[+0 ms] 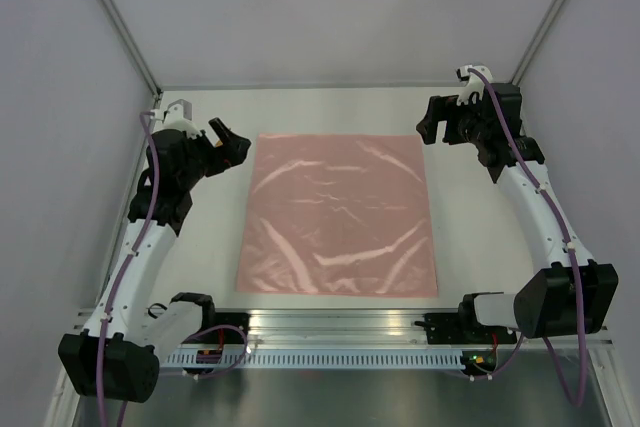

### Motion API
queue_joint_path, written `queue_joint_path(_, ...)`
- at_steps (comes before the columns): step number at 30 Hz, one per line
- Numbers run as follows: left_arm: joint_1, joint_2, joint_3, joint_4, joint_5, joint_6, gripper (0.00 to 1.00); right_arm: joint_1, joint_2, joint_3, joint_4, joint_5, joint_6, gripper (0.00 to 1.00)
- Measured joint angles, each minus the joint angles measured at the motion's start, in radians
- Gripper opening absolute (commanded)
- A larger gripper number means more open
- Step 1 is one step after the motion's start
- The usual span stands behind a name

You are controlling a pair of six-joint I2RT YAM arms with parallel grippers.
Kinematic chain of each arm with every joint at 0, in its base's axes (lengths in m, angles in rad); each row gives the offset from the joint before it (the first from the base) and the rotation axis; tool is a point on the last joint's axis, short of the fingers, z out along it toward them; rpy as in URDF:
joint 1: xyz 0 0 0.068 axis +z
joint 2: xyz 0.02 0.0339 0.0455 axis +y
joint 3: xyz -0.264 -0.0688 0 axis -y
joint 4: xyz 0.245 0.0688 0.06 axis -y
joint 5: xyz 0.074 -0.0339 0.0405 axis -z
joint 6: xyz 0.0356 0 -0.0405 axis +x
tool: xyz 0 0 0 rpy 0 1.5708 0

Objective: Fold the napkin, place the utensils inside, and roll it up
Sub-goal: Fold the napkin

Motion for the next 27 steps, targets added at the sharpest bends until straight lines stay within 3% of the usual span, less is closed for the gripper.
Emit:
queue_joint_path(12, -0.059, 0.041, 0.024, -0.003, 0.008, 0.001, 0.99, 0.0, 0.001, 0.0, -0.019, 0.012, -0.022, 0.98)
queue_joint_path(16, -0.229, 0.086, 0.071, -0.006, -0.085, 0.01, 0.98, 0.001, 0.02, 0.014, -0.05, 0.051, -0.03, 0.98)
queue_joint_path(19, -0.416, 0.155, 0.11, 0.004, -0.176, 0.017, 0.93, 0.0, 0.049, 0.035, -0.061, 0.085, -0.032, 0.98)
queue_joint_path(27, -0.82, 0.475, 0.165, 0.076, -0.329, 0.019, 0.81, -0.036, 0.057, 0.04, -0.073, 0.112, -0.031, 0.98)
